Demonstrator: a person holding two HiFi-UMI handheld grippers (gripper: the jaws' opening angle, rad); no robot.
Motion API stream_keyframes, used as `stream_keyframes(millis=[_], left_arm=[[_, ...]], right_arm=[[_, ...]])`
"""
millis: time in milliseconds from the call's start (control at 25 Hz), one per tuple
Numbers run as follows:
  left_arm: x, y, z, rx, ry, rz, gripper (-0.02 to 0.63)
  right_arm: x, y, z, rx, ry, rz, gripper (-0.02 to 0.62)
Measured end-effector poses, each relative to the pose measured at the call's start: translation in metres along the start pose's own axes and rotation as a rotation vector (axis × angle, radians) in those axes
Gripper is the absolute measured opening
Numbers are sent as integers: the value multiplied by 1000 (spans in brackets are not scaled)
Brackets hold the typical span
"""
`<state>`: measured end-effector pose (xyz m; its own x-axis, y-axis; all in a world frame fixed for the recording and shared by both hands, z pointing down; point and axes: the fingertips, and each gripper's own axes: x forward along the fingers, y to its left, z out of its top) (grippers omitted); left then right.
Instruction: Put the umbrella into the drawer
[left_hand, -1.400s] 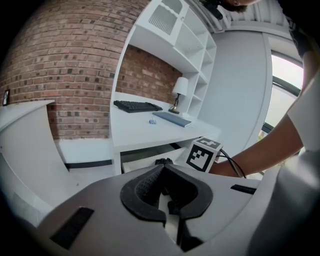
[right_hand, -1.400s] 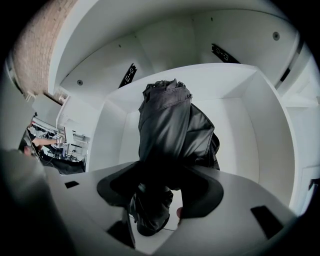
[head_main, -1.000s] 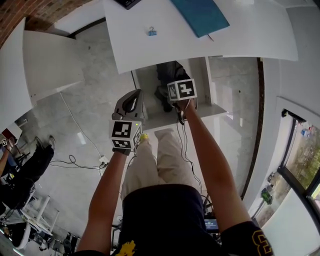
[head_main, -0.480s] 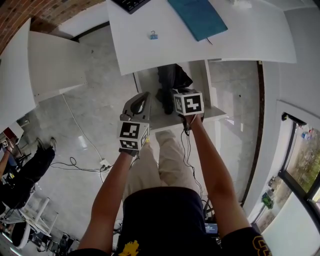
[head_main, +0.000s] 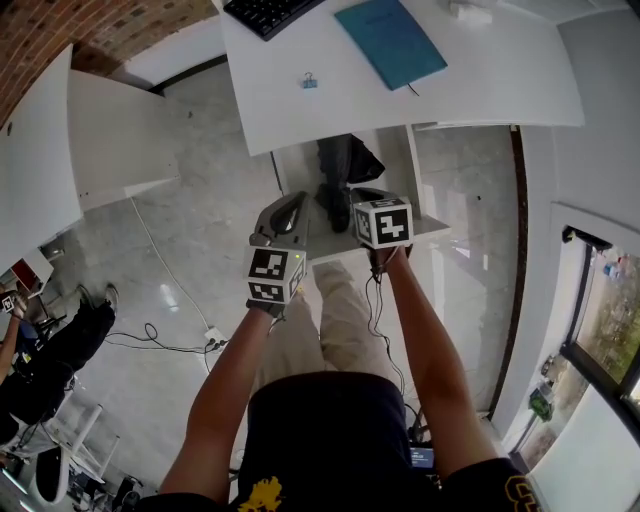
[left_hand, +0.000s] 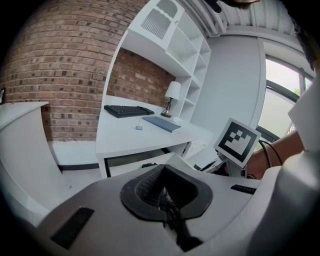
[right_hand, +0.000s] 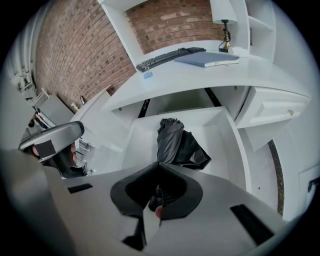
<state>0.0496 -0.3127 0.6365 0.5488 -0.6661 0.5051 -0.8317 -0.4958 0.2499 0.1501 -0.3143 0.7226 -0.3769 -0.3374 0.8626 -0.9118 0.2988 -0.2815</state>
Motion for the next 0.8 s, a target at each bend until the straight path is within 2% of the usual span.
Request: stream_keyframes(millis=[520,800], left_arm=[[-35,-7,45,34,-29,-32,14],[-61,-13,87,59,-95,-45,14]], right_arm=[[-64,26,26,4,-121,-26,3],[-115,43,55,65,-220,0,3]])
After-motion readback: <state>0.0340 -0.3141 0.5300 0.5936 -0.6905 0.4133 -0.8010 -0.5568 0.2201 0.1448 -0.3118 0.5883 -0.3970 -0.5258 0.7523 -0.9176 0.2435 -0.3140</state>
